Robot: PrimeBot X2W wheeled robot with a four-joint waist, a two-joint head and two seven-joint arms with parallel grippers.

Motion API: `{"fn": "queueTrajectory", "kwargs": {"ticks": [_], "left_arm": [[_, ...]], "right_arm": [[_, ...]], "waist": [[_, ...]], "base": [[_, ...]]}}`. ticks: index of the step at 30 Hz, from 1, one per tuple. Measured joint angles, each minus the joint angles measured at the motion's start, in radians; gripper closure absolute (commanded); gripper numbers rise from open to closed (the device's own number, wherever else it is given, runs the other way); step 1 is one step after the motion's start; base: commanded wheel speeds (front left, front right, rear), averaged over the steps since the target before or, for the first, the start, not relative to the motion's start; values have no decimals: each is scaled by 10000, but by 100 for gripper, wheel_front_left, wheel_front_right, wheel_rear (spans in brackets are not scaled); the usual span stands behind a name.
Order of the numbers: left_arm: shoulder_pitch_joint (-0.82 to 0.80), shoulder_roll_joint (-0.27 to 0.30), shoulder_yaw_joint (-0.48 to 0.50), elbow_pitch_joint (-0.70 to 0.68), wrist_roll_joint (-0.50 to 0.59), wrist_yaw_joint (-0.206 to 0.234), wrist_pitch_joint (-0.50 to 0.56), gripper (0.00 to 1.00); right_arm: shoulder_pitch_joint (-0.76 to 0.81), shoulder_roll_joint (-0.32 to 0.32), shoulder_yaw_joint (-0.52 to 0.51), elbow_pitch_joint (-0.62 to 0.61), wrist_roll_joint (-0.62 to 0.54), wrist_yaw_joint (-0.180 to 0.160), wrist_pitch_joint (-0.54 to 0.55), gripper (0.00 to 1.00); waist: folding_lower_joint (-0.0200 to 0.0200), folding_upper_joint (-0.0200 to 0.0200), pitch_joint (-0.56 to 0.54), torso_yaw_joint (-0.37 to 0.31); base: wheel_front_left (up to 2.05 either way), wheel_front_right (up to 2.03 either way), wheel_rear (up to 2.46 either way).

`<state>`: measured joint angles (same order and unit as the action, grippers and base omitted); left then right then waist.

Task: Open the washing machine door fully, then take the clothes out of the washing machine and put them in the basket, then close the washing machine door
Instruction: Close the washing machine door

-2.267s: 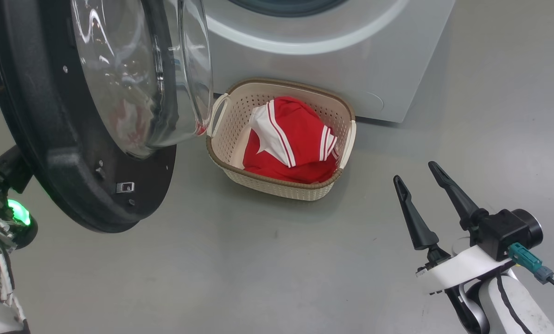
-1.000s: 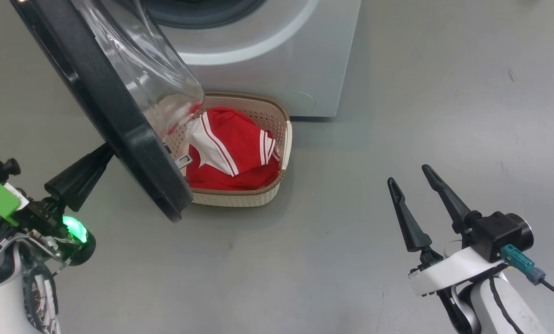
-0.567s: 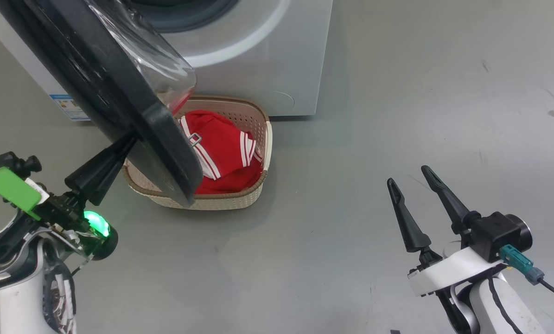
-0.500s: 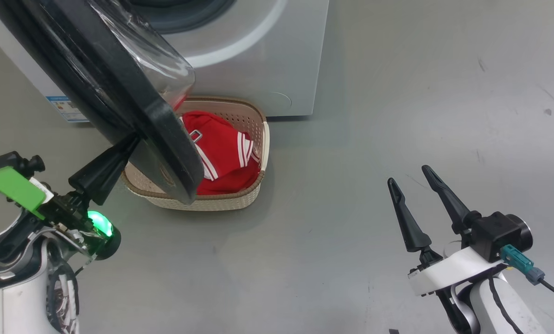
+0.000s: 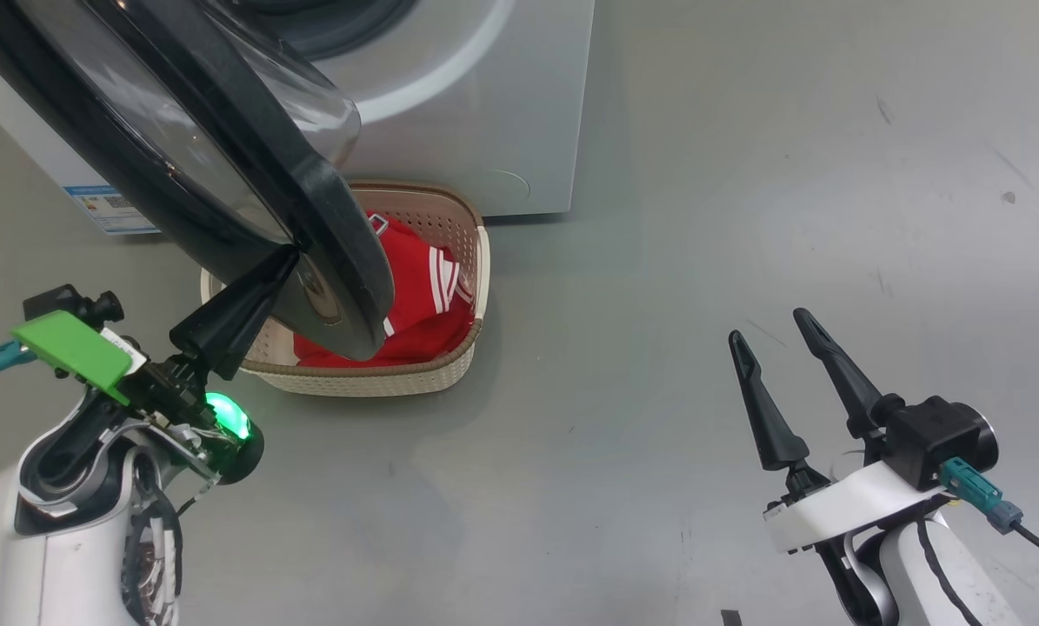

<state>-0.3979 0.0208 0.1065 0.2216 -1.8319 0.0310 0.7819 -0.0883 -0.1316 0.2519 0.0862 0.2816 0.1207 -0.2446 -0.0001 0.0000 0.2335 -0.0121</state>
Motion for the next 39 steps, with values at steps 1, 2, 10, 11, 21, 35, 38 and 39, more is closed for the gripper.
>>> {"fn": "queueTrajectory", "kwargs": {"ticks": [1, 2, 10, 11, 21, 35, 38, 39], "left_arm": [[0, 0, -27, -10, -2, 0, -75, 100], [-1, 12, -81, 0, -65, 0, -173, 100], [-3, 23, -410, 58, -236, -23, -890, 100], [-5, 23, -431, 61, -236, -23, -986, 100], [-173, 21, -397, 211, -6, -27, -2355, 100], [-1262, 35, -211, 322, 25, -186, -4023, 100], [-1508, 33, -102, 318, 117, -198, -4493, 100], [-1599, 33, -81, 316, 123, -198, -4610, 100]], "right_arm": [[-1, 21, 19, 0, 0, 0, -2, 0], [0, 36, 10, -2, 0, 0, -2, 0], [-6, 94, 65, -6, 0, 0, -73, 0], [-10, 100, 69, -8, 0, 0, -73, 0], [-28, 261, 123, -81, 2, 0, -73, 0], [-77, 460, 127, -98, 88, 0, -73, 0], [-81, 529, 125, -128, 105, 0, -73, 0], [-87, 550, 125, -144, 127, 0, -73, 0]], "waist": [[0, 0, 9, -30], [0, 0, 20, -61], [0, 0, 95, -305], [0, 0, 108, -351], [0, 0, 347, -931], [0, 0, 875, -1996], [0, 0, 1002, -2251], [0, 0, 1047, -2338]], "base": [[0, 0, 0], [0, 0, 0], [0, 0, 0], [0, 0, 0], [0, 0, 0], [0, 0, 0], [0, 0, 0], [0, 0, 0]]}}
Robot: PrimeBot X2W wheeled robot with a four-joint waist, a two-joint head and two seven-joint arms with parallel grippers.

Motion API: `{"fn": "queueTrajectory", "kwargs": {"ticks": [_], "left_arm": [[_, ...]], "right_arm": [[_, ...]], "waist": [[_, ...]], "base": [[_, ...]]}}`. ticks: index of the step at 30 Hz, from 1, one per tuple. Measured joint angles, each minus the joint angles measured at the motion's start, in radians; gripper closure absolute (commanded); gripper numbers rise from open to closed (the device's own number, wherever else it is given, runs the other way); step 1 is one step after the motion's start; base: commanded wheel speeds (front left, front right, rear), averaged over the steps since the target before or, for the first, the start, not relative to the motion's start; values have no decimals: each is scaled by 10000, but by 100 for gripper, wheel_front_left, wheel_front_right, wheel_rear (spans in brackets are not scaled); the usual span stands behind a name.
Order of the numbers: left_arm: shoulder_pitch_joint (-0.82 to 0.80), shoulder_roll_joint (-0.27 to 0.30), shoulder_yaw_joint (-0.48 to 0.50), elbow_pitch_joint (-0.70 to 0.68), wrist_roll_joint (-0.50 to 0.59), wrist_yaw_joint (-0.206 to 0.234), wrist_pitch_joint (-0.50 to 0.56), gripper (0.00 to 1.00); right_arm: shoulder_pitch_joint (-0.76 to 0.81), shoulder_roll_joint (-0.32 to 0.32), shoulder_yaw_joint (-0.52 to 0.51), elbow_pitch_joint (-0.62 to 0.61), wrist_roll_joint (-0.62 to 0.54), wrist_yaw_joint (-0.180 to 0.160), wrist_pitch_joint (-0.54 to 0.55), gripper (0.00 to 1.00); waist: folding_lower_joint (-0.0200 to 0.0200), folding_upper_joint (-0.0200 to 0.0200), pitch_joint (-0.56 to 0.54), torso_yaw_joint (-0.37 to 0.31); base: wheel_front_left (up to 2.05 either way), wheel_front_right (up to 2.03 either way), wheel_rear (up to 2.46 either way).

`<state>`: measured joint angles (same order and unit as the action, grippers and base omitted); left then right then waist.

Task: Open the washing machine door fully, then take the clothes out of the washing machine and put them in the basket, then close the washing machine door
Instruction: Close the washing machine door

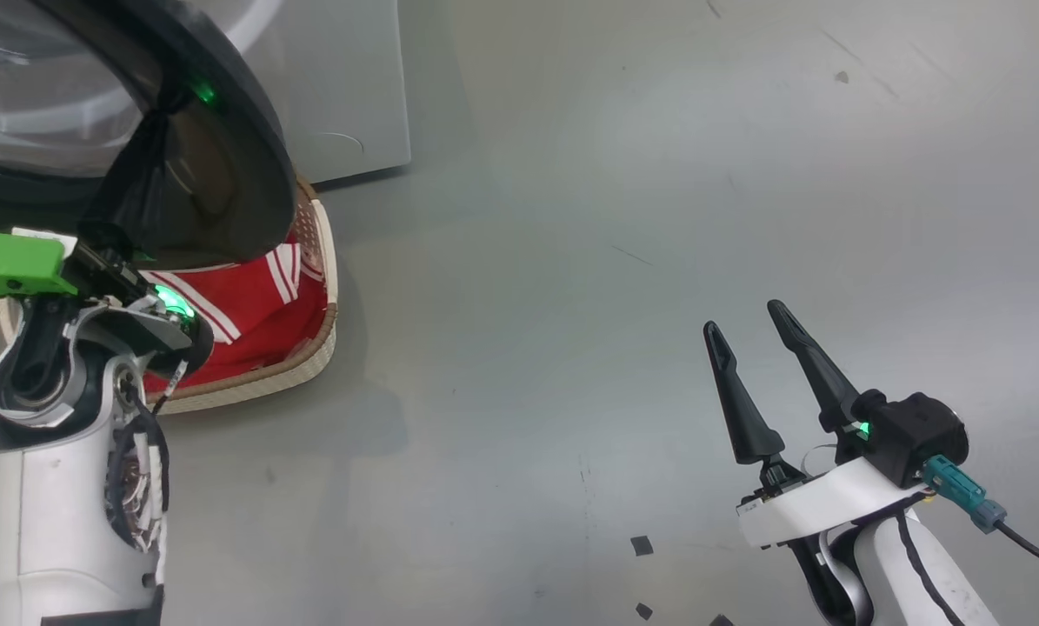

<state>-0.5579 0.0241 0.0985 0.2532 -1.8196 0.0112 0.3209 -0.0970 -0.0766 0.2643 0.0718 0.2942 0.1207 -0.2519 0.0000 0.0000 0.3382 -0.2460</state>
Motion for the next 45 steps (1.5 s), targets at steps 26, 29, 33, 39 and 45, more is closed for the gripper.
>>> {"fn": "queueTrajectory", "kwargs": {"ticks": [26, 29, 33, 39, 45], "left_arm": [[-2391, 523, 817, 813, 1216, 336, -2105, 100], [-2578, 545, 767, 1026, 1227, 359, -2138, 100], [-2691, 502, 635, 1273, 1229, 359, -2138, 100], [-2733, 370, 320, 1638, 1229, 186, -2063, 100], [-2644, 255, -322, 2010, 1534, -230, -1705, 100]], "right_arm": [[-184, 255, -111, -109, 209, 2, 0, 0], [-182, 291, -251, -117, 211, 4, -2, 0], [-182, 293, -320, -123, 211, 2, -2, 0], [-180, 316, -589, -232, 209, 0, -2, 0], [-181, 318, -784, -276, 117, 2, -2, 0]], "waist": [[0, 0, 987, -1827], [0, 0, 1048, -1972], [0, 0, 1097, -2026], [0, 0, 1072, -1838], [0, 0, 937, -1358]], "base": [[0, 0, 0], [0, 0, 0], [0, 0, 0], [0, 0, 0], [0, 0, 0]]}}
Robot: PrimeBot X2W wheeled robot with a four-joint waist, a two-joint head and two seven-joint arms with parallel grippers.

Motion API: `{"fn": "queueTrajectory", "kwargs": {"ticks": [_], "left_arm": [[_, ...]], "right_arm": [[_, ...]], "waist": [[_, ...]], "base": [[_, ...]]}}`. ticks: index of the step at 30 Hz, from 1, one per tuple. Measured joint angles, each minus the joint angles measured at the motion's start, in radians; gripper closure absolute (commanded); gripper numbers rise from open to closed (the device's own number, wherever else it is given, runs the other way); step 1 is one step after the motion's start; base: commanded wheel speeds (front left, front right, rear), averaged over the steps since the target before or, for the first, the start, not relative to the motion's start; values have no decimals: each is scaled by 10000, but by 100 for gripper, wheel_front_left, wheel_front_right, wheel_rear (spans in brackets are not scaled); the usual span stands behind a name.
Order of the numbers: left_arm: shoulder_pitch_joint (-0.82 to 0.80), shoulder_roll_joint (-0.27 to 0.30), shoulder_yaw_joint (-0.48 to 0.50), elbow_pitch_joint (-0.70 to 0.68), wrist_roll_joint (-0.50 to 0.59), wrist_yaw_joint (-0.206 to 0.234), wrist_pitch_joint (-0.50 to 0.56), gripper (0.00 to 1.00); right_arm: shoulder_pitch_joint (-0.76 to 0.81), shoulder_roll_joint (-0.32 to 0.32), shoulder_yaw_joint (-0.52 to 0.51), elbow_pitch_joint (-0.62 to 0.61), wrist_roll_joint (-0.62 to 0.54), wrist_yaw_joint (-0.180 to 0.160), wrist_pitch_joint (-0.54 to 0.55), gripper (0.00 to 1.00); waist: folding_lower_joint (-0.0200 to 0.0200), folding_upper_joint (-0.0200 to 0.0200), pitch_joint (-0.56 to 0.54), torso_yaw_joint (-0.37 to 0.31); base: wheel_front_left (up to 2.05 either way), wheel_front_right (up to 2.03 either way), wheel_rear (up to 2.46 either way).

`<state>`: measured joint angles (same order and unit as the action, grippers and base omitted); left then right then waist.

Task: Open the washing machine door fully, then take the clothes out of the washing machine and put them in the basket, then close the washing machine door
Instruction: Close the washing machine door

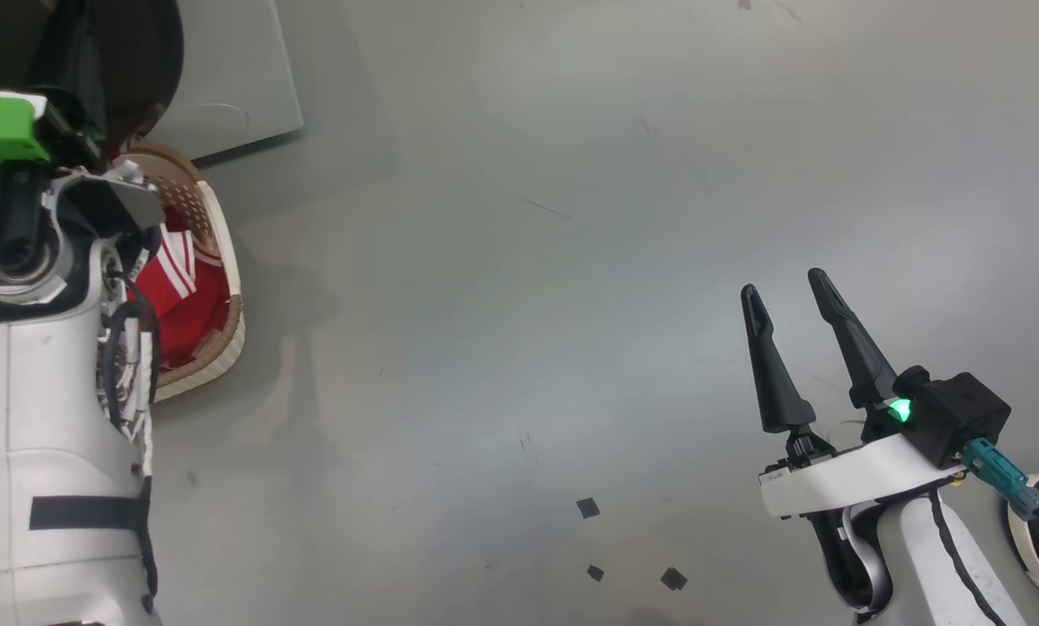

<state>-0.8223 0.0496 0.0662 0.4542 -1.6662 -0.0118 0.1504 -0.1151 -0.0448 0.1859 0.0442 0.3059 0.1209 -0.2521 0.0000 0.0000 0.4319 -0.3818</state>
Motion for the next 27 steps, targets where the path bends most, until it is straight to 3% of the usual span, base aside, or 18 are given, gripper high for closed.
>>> {"fn": "queueTrajectory", "kwargs": {"ticks": [7, 17, 24, 27], "left_arm": [[805, -102, -359, 184, 77, -621, 263, 100], [2272, -144, -754, -31, 224, -1007, 412, 100], [3298, 25, -1448, -552, 1616, -1081, 31, 100], [3687, 364, -1764, -779, 2527, -1081, -337, 100]], "right_arm": [[-6, -27, -81, 54, -180, 0, 0, 0], [-17, -274, -21, 286, -516, 2, 0, 0], [79, -485, -77, 326, -533, 6, 0, 0], [231, -525, -86, 314, -535, 6, 0, 0]], "waist": [[0, 0, -311, 683], [0, 0, -1083, 1766], [0, 0, -1706, 2576], [0, 0, -1970, 2926]], "base": [[0, 0, 0], [0, 0, 0], [0, 0, 0], [0, 0, 0]]}}
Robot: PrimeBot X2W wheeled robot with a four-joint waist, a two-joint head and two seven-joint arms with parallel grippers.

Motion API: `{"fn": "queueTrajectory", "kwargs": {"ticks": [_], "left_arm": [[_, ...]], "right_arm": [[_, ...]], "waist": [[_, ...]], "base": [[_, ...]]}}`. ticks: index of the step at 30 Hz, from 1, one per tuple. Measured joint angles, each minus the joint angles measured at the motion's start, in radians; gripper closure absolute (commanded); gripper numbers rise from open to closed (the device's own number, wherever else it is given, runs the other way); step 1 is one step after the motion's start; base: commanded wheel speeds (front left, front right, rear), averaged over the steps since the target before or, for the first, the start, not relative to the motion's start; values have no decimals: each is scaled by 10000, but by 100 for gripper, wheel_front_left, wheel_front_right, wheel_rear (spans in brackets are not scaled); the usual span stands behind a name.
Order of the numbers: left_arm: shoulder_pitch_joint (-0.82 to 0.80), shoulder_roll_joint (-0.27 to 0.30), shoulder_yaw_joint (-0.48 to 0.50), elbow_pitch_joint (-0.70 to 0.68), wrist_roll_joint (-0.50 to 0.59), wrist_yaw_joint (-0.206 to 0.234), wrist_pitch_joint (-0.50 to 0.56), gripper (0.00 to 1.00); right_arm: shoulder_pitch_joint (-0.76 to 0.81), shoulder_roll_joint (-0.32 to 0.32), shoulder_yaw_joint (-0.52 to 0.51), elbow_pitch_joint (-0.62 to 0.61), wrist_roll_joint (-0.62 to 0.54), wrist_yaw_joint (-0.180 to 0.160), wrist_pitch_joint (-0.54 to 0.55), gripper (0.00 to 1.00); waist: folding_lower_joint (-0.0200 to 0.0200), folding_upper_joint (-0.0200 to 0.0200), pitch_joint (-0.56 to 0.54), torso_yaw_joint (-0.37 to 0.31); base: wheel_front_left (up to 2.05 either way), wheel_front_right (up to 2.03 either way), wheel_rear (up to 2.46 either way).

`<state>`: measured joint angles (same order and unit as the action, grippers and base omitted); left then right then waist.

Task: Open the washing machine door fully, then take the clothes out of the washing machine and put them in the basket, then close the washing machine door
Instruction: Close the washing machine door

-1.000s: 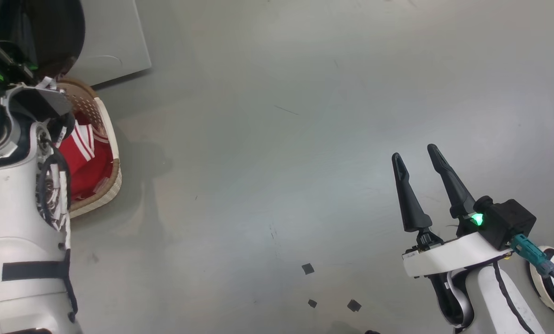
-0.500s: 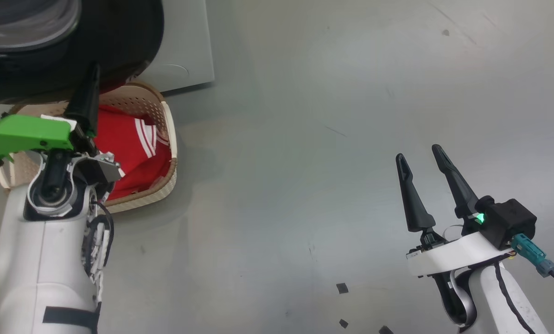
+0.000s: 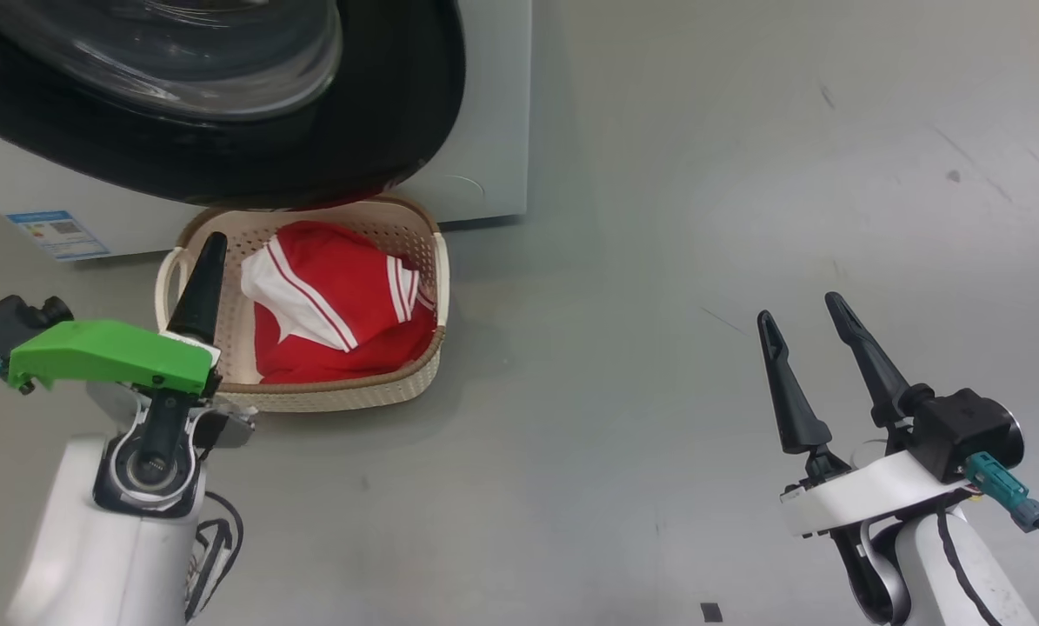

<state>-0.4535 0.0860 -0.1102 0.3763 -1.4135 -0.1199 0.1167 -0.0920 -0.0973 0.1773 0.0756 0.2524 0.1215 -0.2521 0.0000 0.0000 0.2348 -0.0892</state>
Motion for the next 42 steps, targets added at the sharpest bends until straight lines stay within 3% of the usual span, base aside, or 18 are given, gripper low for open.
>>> {"fn": "queueTrajectory", "kwargs": {"ticks": [7, 10, 20, 23, 29, 31, 32, 42], "left_arm": [[685, 462, -821, -1252, 1565, 0, -871, 100], [1034, 920, -1427, -1653, 2702, -2, -1313, 100], [2657, 2111, -2349, -1766, 5511, -2, -3164, 100], [2976, 2121, -2337, -1630, 5925, -4, -3751, 100], [3242, 2211, -2391, -1613, 7344, 10, -3776, 100], [3330, 2222, -2385, -1649, 7756, 148, -3776, 62], [3330, 2222, -2385, -1649, 7756, 148, -3776, 0], [3674, 1697, -1797, -2401, 8776, 623, -3733, 0]], "right_arm": [[236, -4, 109, -21, -4, 2, 0, 0], [395, -23, 146, -17, -8, 2, 0, 0], [615, -25, 407, -19, -8, 4, 0, 0], [623, -25, 428, -25, -8, 4, 0, 0], [750, -38, 433, -33, -8, 4, 0, 0], [761, -38, 443, -40, -8, 4, 0, 0], [761, -38, 443, -40, -8, 4, 0, 0], [821, -36, 430, -71, 4, 4, 0, 0]], "waist": [[0, 0, -611, 730], [0, 0, -863, 974], [0, 0, -1455, 1446], [0, 0, -1514, 1463], [0, 0, -1567, 1464], [0, 0, -1572, 1462], [0, 0, -1572, 1462], [1, 0, -1528, 1475]], "base": [[0, 0, 0], [0, 0, 0], [0, 0, 0], [0, 0, 0], [0, 0, 0], [0, 0, 0], [0, 0, 0], [0, 0, 0]]}}
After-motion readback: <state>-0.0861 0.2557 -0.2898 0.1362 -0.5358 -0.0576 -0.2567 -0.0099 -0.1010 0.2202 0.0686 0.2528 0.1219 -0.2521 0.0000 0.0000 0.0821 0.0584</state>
